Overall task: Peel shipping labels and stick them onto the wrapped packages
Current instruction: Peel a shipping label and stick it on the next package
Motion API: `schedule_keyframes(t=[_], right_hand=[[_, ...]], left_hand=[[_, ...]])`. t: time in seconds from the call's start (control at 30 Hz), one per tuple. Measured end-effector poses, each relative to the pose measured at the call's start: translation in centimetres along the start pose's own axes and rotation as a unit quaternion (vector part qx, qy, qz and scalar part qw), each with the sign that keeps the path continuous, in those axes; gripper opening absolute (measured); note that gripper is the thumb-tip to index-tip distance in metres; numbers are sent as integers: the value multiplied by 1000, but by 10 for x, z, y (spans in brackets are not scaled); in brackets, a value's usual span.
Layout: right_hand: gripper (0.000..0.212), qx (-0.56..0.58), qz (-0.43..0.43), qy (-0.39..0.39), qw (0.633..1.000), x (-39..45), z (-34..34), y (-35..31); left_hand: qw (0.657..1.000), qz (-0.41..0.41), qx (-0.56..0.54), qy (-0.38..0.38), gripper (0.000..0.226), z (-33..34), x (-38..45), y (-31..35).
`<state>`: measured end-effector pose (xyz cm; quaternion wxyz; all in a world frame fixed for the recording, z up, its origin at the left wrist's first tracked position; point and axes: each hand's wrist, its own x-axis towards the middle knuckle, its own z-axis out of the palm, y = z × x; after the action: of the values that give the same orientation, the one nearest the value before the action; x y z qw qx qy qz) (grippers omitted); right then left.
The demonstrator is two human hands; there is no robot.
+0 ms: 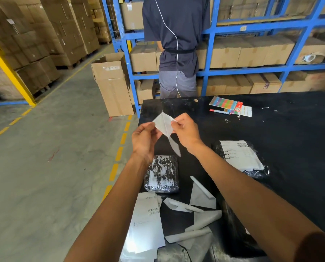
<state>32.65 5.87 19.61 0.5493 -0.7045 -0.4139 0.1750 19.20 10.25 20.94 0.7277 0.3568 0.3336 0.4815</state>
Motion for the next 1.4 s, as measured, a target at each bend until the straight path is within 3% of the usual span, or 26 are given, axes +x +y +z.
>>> schedule_keyframes(t=[0.2, 0.5, 0.6, 0.7, 0.8, 0.87, 1.0, 1.1, 1.17, 1.27, 1.3, 1.4], right_hand=[[31, -48, 5, 43, 998, -2, -16, 14], [23, -155, 88, 221, 959, -10, -62, 58], [20, -193, 104, 227, 949, -18, -68, 68], [27, -277, 117, 137, 944, -27, -65, 80], [32, -381, 135, -90, 910, -44, -54, 98], [34, -387, 151, -212, 885, -60, -41, 112], [33, -330, 212, -350, 851, -93, -15, 136], [35, -294, 240, -399, 835, -101, -8, 151], [40, -300, 194, -345, 868, -95, -11, 155], [45, -180, 70, -126, 973, -84, -17, 143], [43, -124, 25, -75, 989, -81, -18, 134], [34, -82, -87, -84, 989, -75, -13, 102]], left_hand=[[990, -76, -119, 31, 8, -7, 7, 2], [975, -71, -178, 112, 14, -37, 17, 0], [966, -67, -200, 149, 17, -46, 17, -2], [954, -66, -213, 198, 14, -59, 21, -5], [951, -66, -205, 222, 10, -68, 20, -9], [954, -66, -192, 222, 9, -68, 17, -12], [956, -74, -183, 216, 7, -67, 10, -19], [958, -78, -173, 217, 7, -66, 6, -26], [959, -75, -162, 222, 3, -63, 4, -31], [961, -77, -143, 223, 12, -58, 4, -39], [962, -82, -139, 218, 10, -55, 6, -42], [966, -90, -124, 210, 9, -42, 5, -49]])
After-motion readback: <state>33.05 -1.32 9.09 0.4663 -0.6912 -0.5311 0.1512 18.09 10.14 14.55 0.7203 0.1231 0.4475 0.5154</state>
